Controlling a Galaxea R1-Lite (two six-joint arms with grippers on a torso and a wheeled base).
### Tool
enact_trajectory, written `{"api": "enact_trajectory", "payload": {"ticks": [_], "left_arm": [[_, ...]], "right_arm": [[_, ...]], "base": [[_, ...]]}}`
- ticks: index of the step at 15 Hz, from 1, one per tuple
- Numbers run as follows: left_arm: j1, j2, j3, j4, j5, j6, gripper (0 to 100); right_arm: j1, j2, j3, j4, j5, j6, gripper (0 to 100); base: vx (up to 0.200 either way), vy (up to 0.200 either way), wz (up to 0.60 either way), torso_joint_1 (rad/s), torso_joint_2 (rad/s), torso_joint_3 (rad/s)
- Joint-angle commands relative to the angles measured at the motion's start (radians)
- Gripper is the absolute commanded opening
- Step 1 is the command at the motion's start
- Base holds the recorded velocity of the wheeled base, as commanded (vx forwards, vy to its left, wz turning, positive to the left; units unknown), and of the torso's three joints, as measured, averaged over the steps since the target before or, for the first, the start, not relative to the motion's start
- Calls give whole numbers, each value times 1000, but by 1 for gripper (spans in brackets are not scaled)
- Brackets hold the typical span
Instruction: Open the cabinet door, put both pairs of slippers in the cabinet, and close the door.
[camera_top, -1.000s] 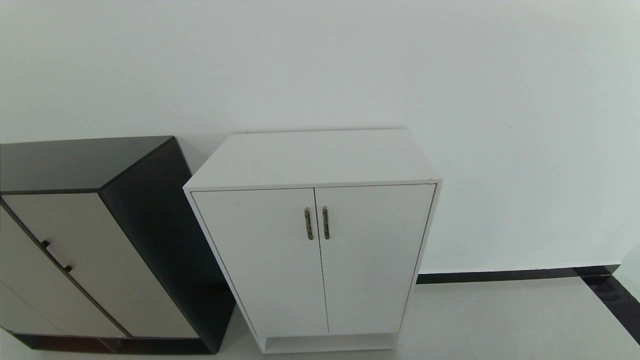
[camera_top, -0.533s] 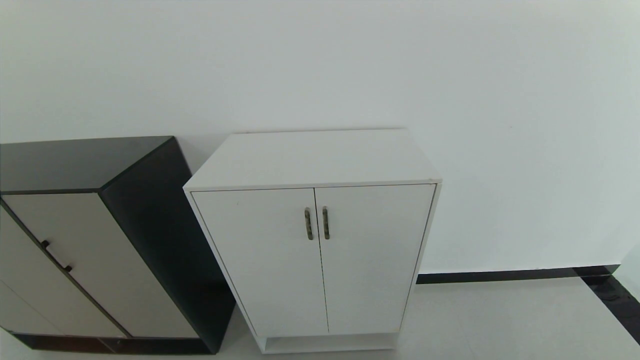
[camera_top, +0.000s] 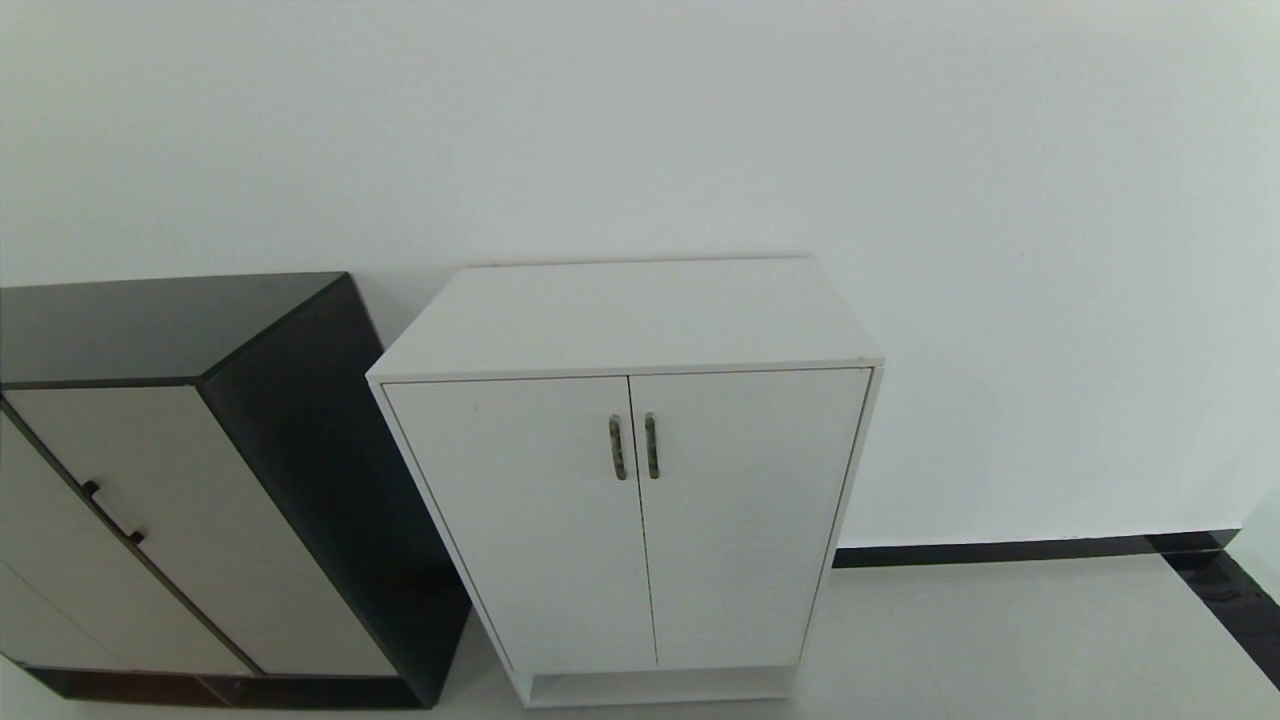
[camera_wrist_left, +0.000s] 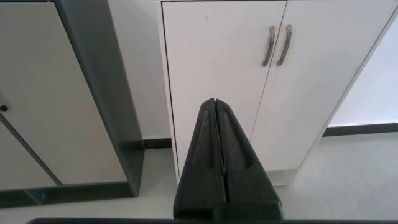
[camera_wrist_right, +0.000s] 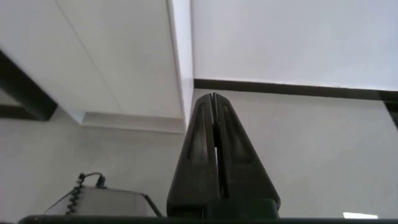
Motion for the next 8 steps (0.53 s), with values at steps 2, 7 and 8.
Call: {"api": "enact_trajectory", "payload": {"ticks": [2, 7, 8], "left_arm": [[0, 1, 0, 0, 0, 0, 0], [0, 0, 0, 0, 0, 0, 0], [0, 0, 0, 0, 0, 0, 0]], "right_arm": [[-54, -110, 0, -1, 0, 0, 0], [-56, -202, 0, -1, 0, 2, 0], [-56, -232, 0, -1, 0, 2, 0]], "base": [[0, 0, 0, 0, 0, 0], [0, 0, 0, 0, 0, 0], [0, 0, 0, 0, 0, 0]]}}
